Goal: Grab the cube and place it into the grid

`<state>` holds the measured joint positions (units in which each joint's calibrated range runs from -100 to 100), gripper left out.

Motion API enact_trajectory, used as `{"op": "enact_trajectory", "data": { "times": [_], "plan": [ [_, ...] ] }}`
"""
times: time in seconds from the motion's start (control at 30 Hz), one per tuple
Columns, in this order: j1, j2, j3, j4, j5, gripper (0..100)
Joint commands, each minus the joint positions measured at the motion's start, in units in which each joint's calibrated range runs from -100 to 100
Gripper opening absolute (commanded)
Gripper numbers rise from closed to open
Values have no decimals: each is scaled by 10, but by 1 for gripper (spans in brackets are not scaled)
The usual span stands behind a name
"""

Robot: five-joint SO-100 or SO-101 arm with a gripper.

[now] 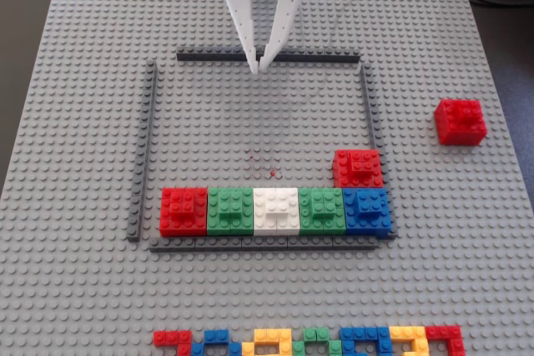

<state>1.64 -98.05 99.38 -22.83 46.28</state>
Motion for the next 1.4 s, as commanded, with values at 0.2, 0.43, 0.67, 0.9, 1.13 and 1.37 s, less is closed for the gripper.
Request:
{"op": "enact_trajectory", "data": {
  "times": [0.2,0.43,0.67,0.9,1.13,1.37],
  "plan": [
    [-8,-20,5,25,0,0],
    [-8,-20,5,25,0,0],
    [-13,-20,5,25,-1,0],
    [-26,-12,-37,38,-6,0],
    [-40,11,-116,75,-11,0],
    [-59,38,-221,118,-18,0]
  ]
}}
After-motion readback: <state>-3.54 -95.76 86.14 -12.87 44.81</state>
